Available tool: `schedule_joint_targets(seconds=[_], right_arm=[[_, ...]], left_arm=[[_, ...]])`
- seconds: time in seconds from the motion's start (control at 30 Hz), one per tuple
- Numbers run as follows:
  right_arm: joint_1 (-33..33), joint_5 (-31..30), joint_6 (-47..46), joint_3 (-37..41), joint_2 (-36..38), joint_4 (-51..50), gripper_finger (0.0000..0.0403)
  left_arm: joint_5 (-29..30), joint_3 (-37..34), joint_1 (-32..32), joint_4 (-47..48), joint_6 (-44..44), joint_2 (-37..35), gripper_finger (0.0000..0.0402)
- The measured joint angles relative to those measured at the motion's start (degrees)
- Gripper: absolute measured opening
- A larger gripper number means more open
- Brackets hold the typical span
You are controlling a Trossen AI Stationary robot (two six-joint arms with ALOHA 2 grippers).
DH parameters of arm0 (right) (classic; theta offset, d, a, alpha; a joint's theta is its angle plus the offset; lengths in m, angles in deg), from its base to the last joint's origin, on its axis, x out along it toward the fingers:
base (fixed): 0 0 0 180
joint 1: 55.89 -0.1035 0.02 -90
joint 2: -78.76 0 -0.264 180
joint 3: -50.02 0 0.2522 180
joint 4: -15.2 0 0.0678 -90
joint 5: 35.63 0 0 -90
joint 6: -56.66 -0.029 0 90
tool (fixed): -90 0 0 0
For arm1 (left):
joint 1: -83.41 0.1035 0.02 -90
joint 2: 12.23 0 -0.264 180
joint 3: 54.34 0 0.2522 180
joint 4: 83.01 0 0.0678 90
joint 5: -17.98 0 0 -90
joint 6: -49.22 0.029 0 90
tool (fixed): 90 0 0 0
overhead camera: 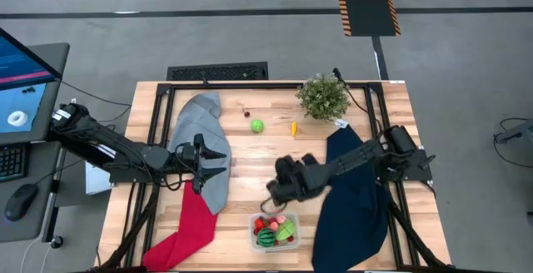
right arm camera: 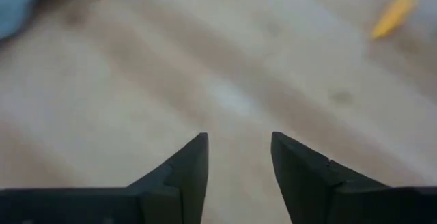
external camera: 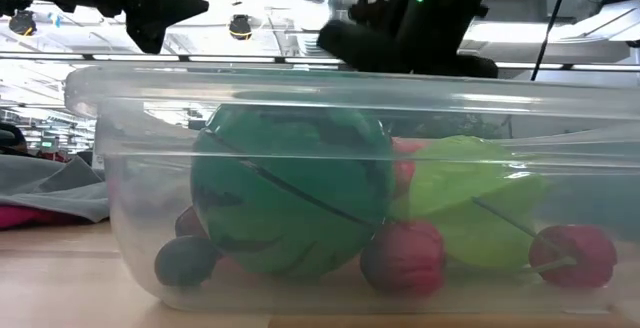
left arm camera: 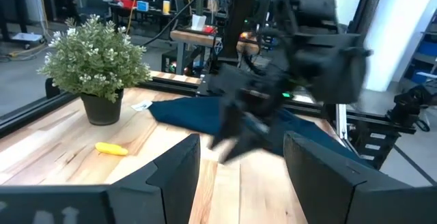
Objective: Pick and placing Produce into tupperware
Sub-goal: Put the corn into the transparent bin
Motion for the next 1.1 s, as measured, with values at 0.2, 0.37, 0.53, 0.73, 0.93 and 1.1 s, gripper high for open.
schedule_joint_targets(seconds=[0.2, 0.37, 0.53, 0.73, 0.93, 1.1], right_arm=[[6.2, -2.7, -2.2, 0.0, 0.0, -2.4, 0.0151], [11.2, 2.3, -3.8, 0.0, 0.0, -2.3, 0.0144], [15.2, 2.9, -4.5, 0.0, 0.0, -2.9, 0.0153], [18.7, 3.8, -3.6, 0.0, 0.0, -3.1, 0.0173], [21.3, 4.7, -3.0, 0.2, 0.0, -3.8, 0.0183], [23.4, 4.9, -2.8, 0.2, 0.0, -3.8, 0.0184]], left_arm=[[0.0, 0.0, 0.0, -0.7, 0.0, 0.0, 0.0201], [0.0, 0.0, 0.0, -2.0, 0.0, 0.0, 0.0201], [0.0, 0.0, 0.0, -3.0, 0.0, 0.0, 0.0201], [0.0, 0.0, 0.0, -3.2, 0.0, 0.0, 0.0201], [-0.4, 0.0, 0.0, -3.2, -0.3, 0.0, 0.0201], [-0.5, 0.0, 0.0, -3.2, -0.7, 0.0, 0.0201]])
